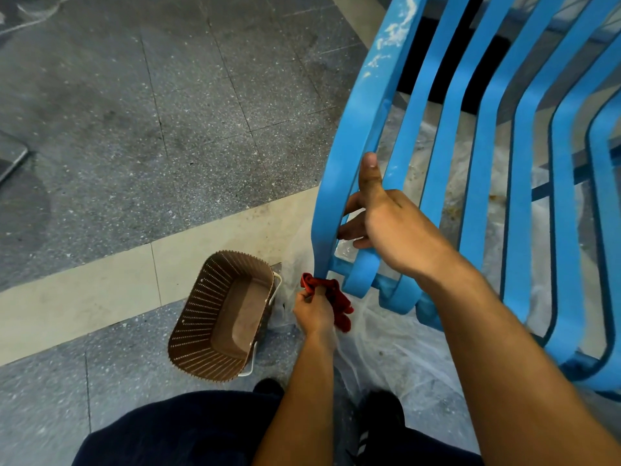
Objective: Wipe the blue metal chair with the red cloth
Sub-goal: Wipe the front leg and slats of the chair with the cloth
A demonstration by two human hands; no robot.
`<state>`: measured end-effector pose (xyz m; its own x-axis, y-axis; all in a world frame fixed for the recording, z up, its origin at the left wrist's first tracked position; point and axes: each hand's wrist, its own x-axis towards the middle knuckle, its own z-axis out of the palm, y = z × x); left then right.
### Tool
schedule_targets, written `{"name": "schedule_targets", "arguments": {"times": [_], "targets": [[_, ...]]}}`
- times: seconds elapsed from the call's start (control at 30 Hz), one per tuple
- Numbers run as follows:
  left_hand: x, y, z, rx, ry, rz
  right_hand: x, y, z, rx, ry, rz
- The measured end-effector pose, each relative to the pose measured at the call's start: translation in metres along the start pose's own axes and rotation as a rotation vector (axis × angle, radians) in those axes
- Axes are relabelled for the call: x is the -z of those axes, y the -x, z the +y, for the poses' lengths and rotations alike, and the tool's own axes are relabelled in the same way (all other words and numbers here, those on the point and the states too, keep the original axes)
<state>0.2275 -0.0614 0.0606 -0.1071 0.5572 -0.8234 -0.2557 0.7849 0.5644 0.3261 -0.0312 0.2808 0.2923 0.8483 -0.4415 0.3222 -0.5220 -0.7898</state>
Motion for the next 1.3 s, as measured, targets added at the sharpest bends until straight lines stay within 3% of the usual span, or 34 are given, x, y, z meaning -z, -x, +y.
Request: {"name": "schedule_targets", "arguments": {"times": [0.2,0.43,0.63,0.8,1.07,1.3], "targets": [[0.005,-0.066,-0.043,0.138,-0.197,0.054,-0.001,-0.003,0.002,0.013,0.01,0.013],[0.007,-0.042,-0.006,0.278,-0.316,-0.056,0.002,-0.008,0.004,0.003,-0.027,-0.04],[0.004,-0.043,-0.019,0.184,-0.119,0.009,0.006,-0.014,0.002,0.002,-0.002,-0.08],[-0.003,-0.006,0.011,0.272,0.06,-0.161,0.015,-0.012,-0.004,-0.024,-0.071,-0.104],[0.012,0.083,0.05,-0.092,0.054,-0.229,0.036,0.0,-0.027,0.025,-0.559,-0.031],[0.02,0.157,0.096,-0.264,0.085,-0.185,0.044,0.011,-0.037,0.092,-0.571,0.007]]}}
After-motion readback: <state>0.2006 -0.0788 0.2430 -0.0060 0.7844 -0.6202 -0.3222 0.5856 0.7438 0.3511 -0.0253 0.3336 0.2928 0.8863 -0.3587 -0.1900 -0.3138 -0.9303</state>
